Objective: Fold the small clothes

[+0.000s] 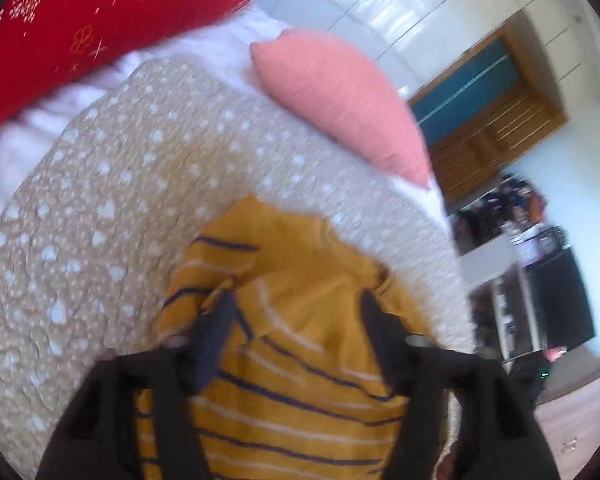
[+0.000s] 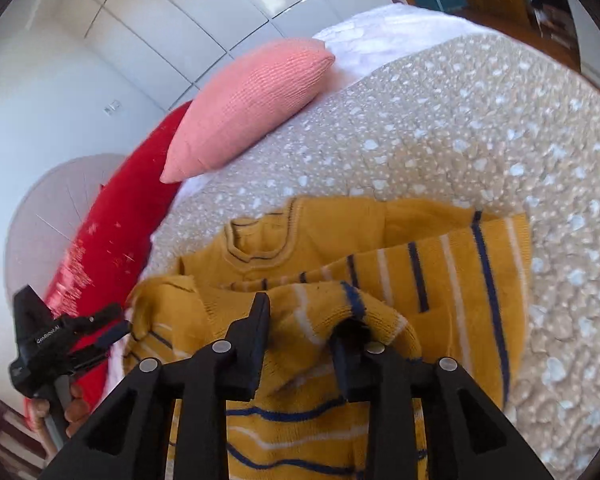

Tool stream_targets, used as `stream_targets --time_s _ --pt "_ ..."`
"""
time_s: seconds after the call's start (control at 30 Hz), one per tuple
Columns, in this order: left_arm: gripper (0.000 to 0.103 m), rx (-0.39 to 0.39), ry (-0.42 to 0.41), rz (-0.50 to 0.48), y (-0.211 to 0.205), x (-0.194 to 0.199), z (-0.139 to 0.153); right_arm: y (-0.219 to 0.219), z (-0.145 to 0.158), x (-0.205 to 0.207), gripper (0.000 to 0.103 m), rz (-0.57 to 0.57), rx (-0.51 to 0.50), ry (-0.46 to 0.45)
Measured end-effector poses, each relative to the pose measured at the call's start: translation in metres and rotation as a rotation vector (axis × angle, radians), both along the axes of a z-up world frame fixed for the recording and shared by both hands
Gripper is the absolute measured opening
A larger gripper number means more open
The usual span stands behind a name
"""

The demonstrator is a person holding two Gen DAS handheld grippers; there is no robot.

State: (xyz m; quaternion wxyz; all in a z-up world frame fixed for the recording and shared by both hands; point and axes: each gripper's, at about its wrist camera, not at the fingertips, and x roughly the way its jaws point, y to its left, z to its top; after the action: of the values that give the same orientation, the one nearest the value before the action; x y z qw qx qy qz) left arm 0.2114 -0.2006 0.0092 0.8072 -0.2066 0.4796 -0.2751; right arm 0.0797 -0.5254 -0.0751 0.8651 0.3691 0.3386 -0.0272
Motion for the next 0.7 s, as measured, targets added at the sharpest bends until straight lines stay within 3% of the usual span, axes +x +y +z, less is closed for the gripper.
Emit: stream_targets --time_s 0.07,0.13,0.23,0.3,0.5,0.6,0.7 --pt "0.081 -0.004 -0.045 -0.002 0.009 -0.004 0.009 -0.001 0.007 -0.006 0.046 0.015 0.012 -0.050" --pt "0.082 0.021 -0.077 -0.020 0.010 -0.012 0.016 0.001 0.016 -0.011 0.047 0.013 0.007 -0.075" --pt "0.083 0.106 -0.129 -0.075 0.002 -0.027 0.014 0.013 0.028 -0.028 0.048 0.005 -0.024 -0.108" --pt "0.083 0.184 -0.165 -0.113 -0.007 -0.038 0.005 0.023 0.032 -0.035 0.059 0.006 -0.036 -0.126" --pt "0.083 0.312 -0.192 -0.238 -0.040 -0.052 -0.029 0.062 0.031 -0.042 0.061 0.056 -0.064 -0.157" --pt "0.083 0.420 -0.197 -0.154 -0.043 -0.029 -0.044 0.076 0.019 -0.016 0.061 0.133 -0.155 -0.097" --pt "0.083 0.447 -0.128 0.013 -0.019 0.006 -0.063 0.061 -0.002 0.027 0.061 0.121 -0.263 0.009"
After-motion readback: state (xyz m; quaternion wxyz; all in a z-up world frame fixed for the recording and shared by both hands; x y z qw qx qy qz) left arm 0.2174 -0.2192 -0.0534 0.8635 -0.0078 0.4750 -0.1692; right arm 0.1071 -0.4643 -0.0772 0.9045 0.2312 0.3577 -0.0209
